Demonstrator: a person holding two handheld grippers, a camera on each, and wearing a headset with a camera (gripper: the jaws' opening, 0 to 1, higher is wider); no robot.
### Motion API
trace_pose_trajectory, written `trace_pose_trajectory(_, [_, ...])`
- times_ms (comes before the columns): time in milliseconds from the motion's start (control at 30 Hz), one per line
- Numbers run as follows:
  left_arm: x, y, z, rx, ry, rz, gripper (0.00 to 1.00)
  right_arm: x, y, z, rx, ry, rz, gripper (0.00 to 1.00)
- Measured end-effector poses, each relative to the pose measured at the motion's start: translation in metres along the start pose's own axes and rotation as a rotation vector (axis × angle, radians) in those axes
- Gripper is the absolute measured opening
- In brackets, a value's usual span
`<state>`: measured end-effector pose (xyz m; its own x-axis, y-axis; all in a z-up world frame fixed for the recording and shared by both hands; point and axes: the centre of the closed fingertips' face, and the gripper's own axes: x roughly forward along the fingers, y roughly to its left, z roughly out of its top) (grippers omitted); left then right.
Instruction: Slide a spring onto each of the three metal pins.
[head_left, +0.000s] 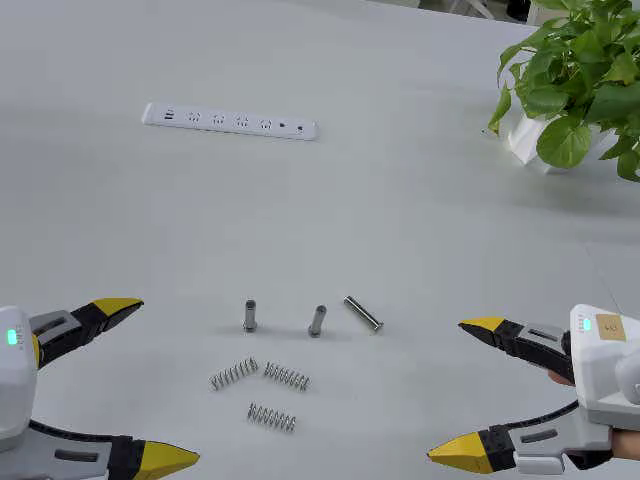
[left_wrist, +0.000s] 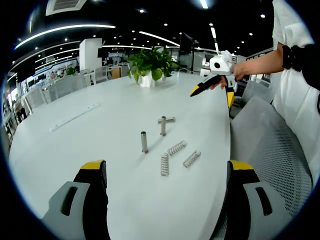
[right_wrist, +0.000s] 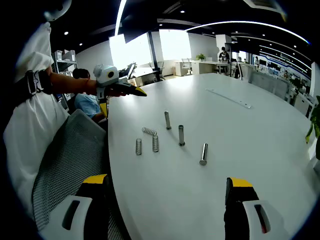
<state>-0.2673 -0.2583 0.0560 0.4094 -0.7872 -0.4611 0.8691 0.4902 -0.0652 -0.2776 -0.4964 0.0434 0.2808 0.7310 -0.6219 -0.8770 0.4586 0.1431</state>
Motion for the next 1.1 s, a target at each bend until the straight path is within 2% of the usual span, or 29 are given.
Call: trace_pose_trajectory(1100, [0.0033, 0.0, 0.0019, -0.003, -0.004, -0.009, 0.99, 0.002, -0.0046, 0.0065, -0.005, 0.002, 0.001, 0.95])
